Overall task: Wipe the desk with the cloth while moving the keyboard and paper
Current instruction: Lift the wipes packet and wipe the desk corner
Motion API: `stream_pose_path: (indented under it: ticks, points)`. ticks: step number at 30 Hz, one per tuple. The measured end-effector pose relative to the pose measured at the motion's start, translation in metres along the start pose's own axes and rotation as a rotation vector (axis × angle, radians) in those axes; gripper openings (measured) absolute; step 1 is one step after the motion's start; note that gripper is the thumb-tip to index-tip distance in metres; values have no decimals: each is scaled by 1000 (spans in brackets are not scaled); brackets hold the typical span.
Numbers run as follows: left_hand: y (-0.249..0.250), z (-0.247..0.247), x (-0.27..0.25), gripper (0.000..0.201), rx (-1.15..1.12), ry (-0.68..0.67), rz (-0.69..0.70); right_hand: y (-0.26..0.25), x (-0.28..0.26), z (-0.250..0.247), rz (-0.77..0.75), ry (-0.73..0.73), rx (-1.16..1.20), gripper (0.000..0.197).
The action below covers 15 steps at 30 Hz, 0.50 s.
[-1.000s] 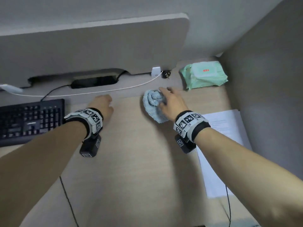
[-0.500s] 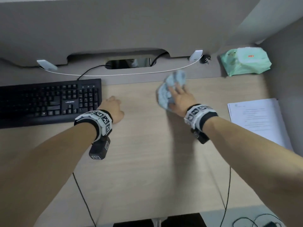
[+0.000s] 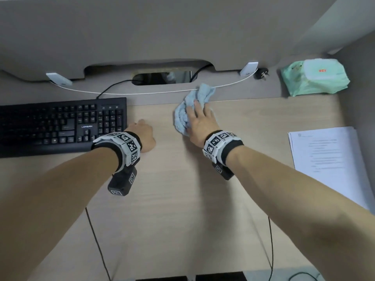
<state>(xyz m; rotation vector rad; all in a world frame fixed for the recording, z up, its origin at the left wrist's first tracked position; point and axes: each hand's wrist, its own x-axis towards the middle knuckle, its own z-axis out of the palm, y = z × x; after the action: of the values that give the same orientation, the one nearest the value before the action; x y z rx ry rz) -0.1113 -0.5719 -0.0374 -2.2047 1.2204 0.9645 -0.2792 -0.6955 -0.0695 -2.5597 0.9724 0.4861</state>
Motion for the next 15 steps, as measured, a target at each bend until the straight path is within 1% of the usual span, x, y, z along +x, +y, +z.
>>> stream_pose_path:
  ticks: [1,2,3,6,8,10,11,12,13,15]
  points:
    - [1,-1,1,45,-2,-6,-6,7,-4,-1,-28,24,5,82]
    - [2,-1,1,46,-10,-14,-10,25,-3,1,-30,32,6,80]
    - [3,-3,0,47,-21,-17,-18,46,-3,1,-5,46,2,77]
    - [4,-5,-2,50,-49,-18,-41,112,4,-1,139,78,-105,66]
    - [4,-5,-4,47,-68,-19,-56,126,5,-7,247,98,-76,68]
    - [6,-7,-9,49,-69,0,-57,112,10,-9,335,99,-37,75]
    - [7,-5,-10,50,-73,7,-61,96,12,-10,347,98,-38,81]
    - [8,-5,-12,48,-75,15,-58,80,17,-7,319,72,-49,86]
    - [8,-3,-12,46,-72,23,-53,59,20,-3,256,46,-48,89]
    - [4,1,-13,48,-110,47,-45,13,20,15,88,-18,-83,85]
